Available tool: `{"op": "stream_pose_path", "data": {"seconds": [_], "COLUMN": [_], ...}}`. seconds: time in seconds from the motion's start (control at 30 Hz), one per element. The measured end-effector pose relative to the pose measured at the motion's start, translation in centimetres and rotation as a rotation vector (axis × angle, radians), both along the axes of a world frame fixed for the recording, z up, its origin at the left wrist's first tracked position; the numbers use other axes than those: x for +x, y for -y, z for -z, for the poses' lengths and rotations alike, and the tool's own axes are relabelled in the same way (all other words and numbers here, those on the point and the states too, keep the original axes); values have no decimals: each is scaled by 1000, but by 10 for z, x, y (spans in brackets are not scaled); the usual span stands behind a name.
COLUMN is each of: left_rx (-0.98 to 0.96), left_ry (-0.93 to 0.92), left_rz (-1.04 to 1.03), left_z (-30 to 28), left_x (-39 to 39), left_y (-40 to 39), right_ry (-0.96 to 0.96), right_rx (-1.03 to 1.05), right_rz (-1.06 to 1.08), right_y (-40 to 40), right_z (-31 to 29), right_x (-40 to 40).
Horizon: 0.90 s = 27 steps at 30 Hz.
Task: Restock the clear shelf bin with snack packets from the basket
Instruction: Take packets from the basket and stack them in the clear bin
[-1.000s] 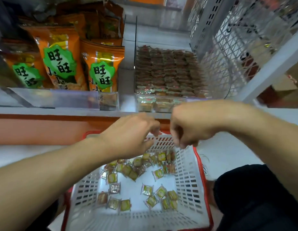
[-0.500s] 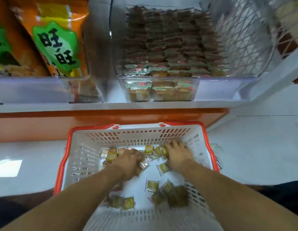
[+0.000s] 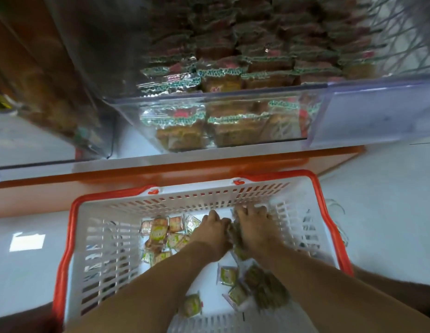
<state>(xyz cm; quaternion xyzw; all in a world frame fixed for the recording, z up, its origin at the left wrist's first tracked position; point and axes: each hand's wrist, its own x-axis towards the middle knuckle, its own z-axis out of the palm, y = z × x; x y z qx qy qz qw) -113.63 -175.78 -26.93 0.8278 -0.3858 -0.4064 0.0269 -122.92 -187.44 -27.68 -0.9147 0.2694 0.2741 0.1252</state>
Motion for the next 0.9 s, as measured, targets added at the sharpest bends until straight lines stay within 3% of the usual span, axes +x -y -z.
{"op": "stream_pose_path", "data": {"seconds": [0.23,0.37,0.63,0.77,0.9], "left_rx": [-20,-15,-96,-111,-108], "left_ry": [33,8,-614,-721,-813], "left_rz": [-14,-170,-1003,-990,-918], "left_z": [1,4,-32,-67,-113], "left_x": [-17,-26,-7,9,30], "left_y": [-7,-20,-30,-37,-43], "right_ry": [-65,5,186,182,105], "right_rx": [217,254,572,653,625], "right_rz": [4,6,348,282,82], "right_y": [-8,-13,-6,2,7], "right_z": [-1,-1,-28,-68,-137], "right_x": [0,-5,-16,-14,-2]}}
